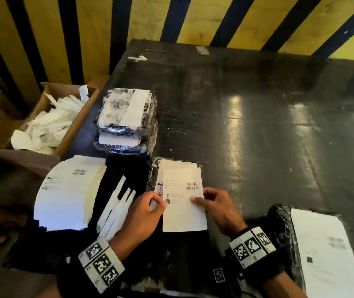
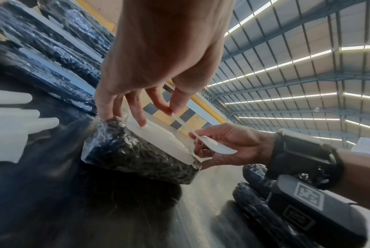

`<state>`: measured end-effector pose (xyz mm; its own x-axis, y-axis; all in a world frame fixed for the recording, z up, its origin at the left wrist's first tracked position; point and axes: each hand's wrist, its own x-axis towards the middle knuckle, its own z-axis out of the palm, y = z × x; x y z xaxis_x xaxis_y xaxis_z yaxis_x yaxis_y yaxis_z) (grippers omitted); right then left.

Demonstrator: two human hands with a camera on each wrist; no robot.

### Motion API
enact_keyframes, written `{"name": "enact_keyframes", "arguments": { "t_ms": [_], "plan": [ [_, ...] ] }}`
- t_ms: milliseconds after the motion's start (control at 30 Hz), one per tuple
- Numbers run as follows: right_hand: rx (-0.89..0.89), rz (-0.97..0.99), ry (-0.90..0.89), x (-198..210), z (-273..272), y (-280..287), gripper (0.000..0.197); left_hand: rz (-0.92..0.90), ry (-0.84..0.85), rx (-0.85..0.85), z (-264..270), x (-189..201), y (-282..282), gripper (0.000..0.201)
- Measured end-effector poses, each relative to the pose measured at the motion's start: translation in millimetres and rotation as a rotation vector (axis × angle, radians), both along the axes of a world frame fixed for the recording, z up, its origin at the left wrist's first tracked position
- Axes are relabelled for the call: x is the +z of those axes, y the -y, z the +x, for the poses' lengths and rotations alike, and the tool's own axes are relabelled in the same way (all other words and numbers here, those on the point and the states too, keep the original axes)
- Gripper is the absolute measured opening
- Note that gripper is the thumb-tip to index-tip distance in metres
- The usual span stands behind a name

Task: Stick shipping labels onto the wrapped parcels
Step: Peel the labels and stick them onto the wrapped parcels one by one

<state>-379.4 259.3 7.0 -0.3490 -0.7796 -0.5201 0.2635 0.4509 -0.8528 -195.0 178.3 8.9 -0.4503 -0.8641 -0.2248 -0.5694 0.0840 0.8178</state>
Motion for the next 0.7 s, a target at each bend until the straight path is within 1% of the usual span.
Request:
{"name": "enact_keyframes", "arguments": {
  "t_ms": [67, 167, 267, 367, 600, 700],
  "plan": [
    [0.025, -0.003, -0.028, 2.7, 3.1, -1.2, 0.019, 0.047, -0.024, 0.008, 4.5, 1.3, -3.1, 0.013],
    [0.024, 0.027, -0.167, 3.6, 4.6, 8.5, 0.034, 0.056, -0.052, 0.070, 3.3, 6.3, 3.8, 0.012],
    [-0.029, 0.049, -0.319, 4.3, 4.7, 22.1, 0.029, 0.042, -0.062, 0.127, -3.8, 6.9, 18.9, 0.012],
    [-0.043, 0.055, -0.412, 4.1, 4.9, 34.1, 0.024, 0.048, -0.013, 0.160, -11.1, 5.1, 30.1, 0.009],
    [-0.041, 0.118, -0.403, -4.5, 4.0, 47.0, 0.025, 0.033, 0.054, 0.186, -19.0, 0.6, 41.3, 0.011],
    [-0.033, 0.143, -0.416, -9.1, 5.7, 47.4, 0.029, 0.027, 0.093, 0.179, -18.2, 1.2, 41.2, 0.012]
  ]
}}
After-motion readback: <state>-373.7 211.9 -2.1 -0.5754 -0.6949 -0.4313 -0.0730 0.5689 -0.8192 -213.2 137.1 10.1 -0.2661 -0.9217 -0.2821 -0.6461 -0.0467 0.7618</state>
